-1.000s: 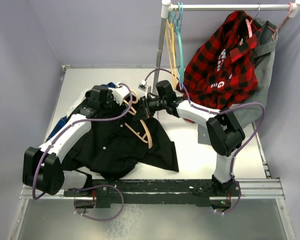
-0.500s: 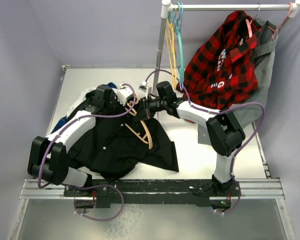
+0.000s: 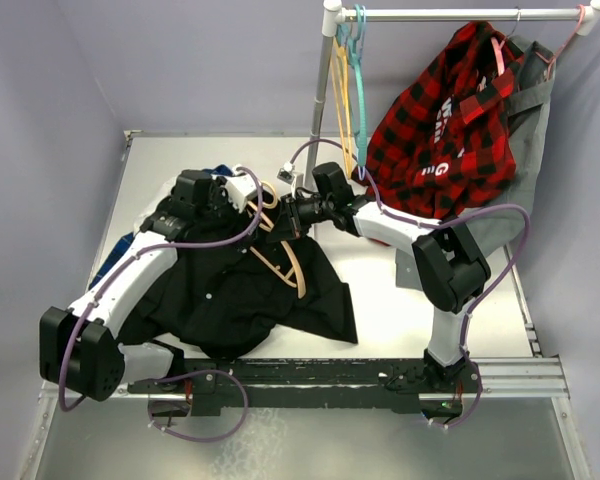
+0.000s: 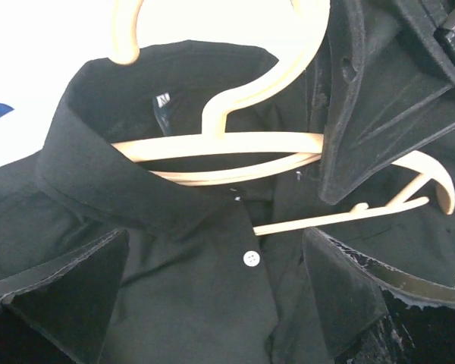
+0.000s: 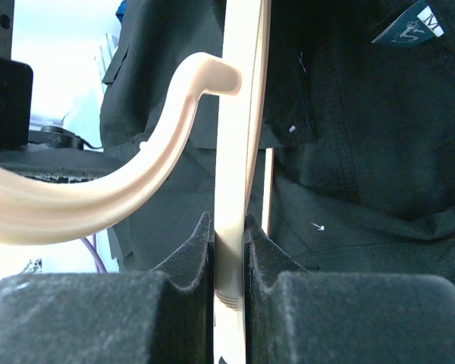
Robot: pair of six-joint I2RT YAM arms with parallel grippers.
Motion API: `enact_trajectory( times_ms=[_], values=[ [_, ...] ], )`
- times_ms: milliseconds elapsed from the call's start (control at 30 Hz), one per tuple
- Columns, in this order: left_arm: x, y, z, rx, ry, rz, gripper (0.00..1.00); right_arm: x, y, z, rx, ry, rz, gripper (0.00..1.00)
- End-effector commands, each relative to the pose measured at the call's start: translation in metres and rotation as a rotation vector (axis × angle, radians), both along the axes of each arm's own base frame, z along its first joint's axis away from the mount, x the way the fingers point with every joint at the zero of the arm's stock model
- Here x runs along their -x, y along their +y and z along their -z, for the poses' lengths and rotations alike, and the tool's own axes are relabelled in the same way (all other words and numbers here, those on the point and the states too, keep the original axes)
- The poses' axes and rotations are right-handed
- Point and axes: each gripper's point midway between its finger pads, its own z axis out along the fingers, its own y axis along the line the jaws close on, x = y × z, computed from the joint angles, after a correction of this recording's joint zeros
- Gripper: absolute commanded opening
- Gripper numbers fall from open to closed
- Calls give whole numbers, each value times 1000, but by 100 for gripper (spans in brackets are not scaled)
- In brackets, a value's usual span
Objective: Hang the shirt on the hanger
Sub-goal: Hang the shirt on the hanger.
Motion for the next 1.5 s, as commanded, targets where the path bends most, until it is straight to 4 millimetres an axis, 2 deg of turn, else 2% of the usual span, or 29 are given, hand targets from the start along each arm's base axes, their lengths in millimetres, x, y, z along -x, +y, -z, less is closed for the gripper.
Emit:
enact_trajectory(
  times_ms=[0, 167, 300, 400, 500, 800, 867, 967, 1067, 1100, 1133, 1200, 1333, 1467],
  values=[
    [5, -15, -3, 127, 78, -65, 99, -8, 5, -38, -76, -94, -27, 0],
    [6, -12, 4, 169, 2, -233, 99, -8, 2, -44, -83, -99, -18, 0],
    [5, -10, 19, 162, -10, -288, 99, -9, 1, -46, -89, -99, -13, 0],
    [-7, -3, 31, 105, -61, -366, 99, -10, 1, -47, -98, -98, -9, 0],
    [-21, 3, 34, 94, -108, -437, 99, -10, 1, -49, -104, -97, -8, 0],
    [-33, -12, 49, 135, -148, -379, 98, -8, -1, -51, -104, -100, -4, 0],
    [-32, -19, 48, 159, -159, -339, 90, -6, -1, -52, -107, -102, -8, 0],
    [-30, -27, 49, 169, -168, -286, 65, -5, -2, -53, -110, -103, -9, 0],
    [-30, -28, 47, 139, -184, -242, 18, -5, -3, -53, -113, -107, -9, 0],
    [-30, -29, 46, 123, -189, -226, 5, -5, -3, -53, -113, -106, -9, 0],
    [-30, -27, 44, 97, -189, -215, 0, -5, -3, -53, -113, -108, -7, 0],
    [-31, -23, 35, 50, -190, -204, 0, -6, -3, -50, -111, -106, -6, 0],
    [-12, -20, 20, -20, -192, -94, 0, -7, -2, -48, -112, -98, -19, 0],
    [-10, -3, 10, -72, -203, -127, 0, -9, 0, -46, -99, -94, -46, 0]
  ],
)
